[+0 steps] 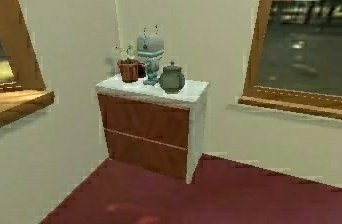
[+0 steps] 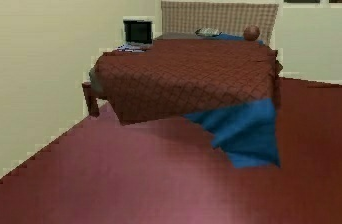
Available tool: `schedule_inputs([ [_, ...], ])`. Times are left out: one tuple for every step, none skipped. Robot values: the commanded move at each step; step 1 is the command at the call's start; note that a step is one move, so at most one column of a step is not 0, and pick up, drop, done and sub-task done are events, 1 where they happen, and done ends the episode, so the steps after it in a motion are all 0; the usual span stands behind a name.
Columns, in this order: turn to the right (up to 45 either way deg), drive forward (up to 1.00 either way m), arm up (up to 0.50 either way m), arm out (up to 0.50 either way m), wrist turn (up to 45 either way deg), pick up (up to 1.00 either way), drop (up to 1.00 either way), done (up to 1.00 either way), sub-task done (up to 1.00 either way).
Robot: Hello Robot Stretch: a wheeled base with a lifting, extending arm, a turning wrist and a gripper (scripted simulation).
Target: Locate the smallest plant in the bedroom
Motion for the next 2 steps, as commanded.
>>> schedule_inputs([
  [0.0,0.85,0.00,0.00,0.0,0.00,0.00,0.00,0.00],
  [-18.0,0.00,0.00,0.00,0.0,0.00,0.00,0.00,0.00],
])
